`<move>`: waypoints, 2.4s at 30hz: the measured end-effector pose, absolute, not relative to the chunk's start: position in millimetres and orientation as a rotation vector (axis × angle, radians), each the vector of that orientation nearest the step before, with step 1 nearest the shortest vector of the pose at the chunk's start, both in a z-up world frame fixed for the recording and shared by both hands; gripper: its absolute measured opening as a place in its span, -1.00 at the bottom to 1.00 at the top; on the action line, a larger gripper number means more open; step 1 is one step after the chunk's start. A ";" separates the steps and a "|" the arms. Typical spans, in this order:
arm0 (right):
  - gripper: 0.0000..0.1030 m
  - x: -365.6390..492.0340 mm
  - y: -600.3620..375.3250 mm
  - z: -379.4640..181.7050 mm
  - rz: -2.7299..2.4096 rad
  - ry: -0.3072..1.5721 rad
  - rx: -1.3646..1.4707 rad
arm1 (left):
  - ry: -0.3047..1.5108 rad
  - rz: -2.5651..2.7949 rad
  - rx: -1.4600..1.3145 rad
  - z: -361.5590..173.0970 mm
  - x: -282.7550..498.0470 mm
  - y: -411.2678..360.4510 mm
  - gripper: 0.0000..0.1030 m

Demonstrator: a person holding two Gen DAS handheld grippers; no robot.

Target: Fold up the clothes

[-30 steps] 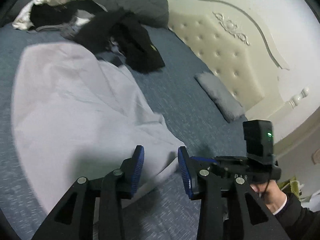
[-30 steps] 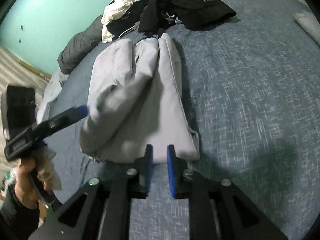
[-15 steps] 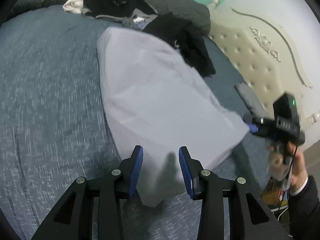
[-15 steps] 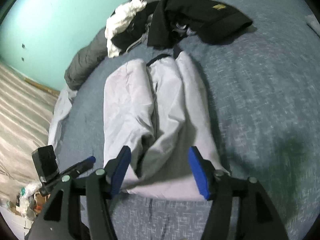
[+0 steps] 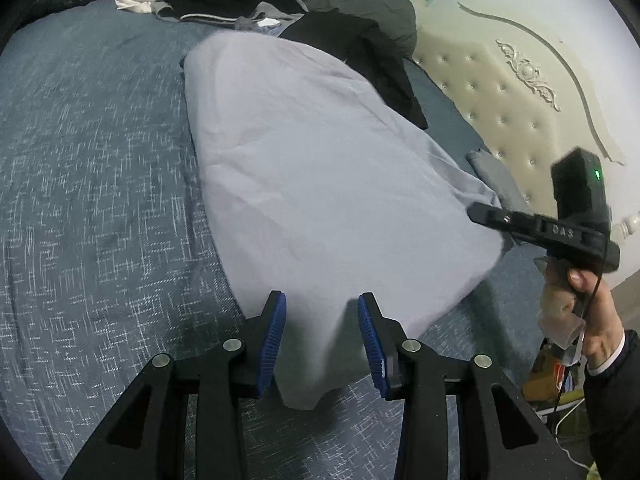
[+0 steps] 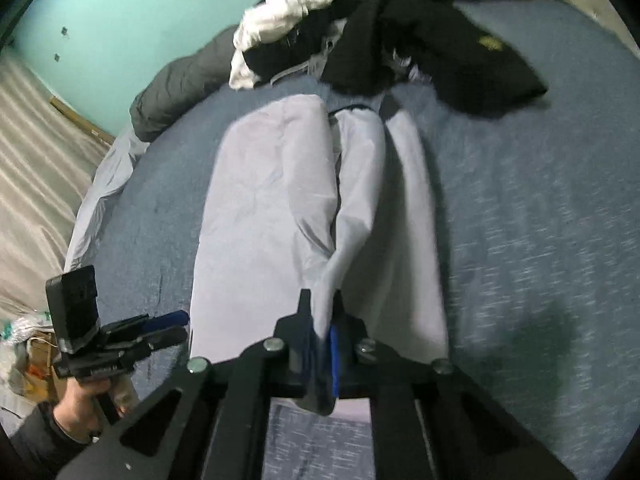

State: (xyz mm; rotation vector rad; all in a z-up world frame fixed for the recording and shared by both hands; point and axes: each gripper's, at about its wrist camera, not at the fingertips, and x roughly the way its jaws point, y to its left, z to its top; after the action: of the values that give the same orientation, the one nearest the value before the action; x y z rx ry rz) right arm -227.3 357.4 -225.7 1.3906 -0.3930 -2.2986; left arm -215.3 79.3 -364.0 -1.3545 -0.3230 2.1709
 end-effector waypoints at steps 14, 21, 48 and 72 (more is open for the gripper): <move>-0.30 -214.5 392.1 -236.2 -2.390 -0.339 1.461 | -0.270 2.151 -1.398 -375.5 -216.8 93.3 -0.21; -0.29 -224.5 361.6 -240.3 -2.287 -0.193 1.463 | -0.270 2.149 -1.404 -375.2 -214.9 92.2 -0.17; -0.86 -207.2 386.8 -271.8 -2.227 -0.259 1.508 | -0.272 2.134 -1.462 -394.6 -213.9 86.3 -0.15; -0.99 -230.7 343.2 -272.7 -2.238 -0.093 1.530 | -0.284 2.146 -1.444 -404.6 -217.2 97.1 -0.13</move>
State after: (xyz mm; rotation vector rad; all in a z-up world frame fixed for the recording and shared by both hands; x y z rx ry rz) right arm -230.7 343.2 -272.7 1.5299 -0.0928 -2.2384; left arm -217.2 97.1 -404.6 -1.4438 -0.2844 2.1459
